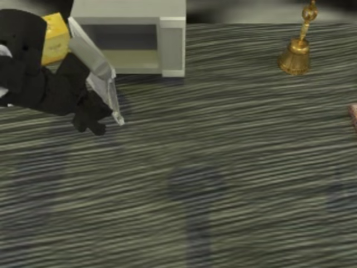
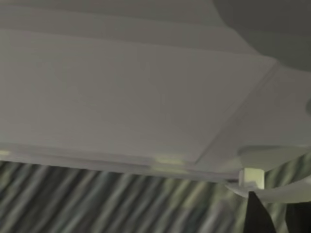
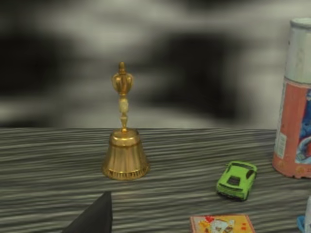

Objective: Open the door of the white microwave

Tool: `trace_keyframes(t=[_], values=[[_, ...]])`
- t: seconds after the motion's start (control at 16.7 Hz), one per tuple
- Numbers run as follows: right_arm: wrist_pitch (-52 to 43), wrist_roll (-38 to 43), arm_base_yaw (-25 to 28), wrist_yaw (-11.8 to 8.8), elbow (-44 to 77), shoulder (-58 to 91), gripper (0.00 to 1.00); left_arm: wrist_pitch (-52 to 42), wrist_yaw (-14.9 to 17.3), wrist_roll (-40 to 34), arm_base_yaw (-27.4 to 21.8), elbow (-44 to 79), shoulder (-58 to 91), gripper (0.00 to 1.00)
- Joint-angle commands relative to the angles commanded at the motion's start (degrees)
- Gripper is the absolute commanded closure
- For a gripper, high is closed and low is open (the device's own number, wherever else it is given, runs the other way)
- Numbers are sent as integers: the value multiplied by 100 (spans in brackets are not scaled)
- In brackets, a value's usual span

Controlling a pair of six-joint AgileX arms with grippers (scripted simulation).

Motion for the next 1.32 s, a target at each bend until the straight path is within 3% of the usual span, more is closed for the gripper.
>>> trace_keyframes(t=[0.6, 1.32], values=[[0, 0, 0, 0, 0, 0, 0, -19, 35, -3, -21, -28, -2, 100], [0, 0, 0, 0, 0, 0, 0, -277, 259, 491, 190, 81, 38, 100]])
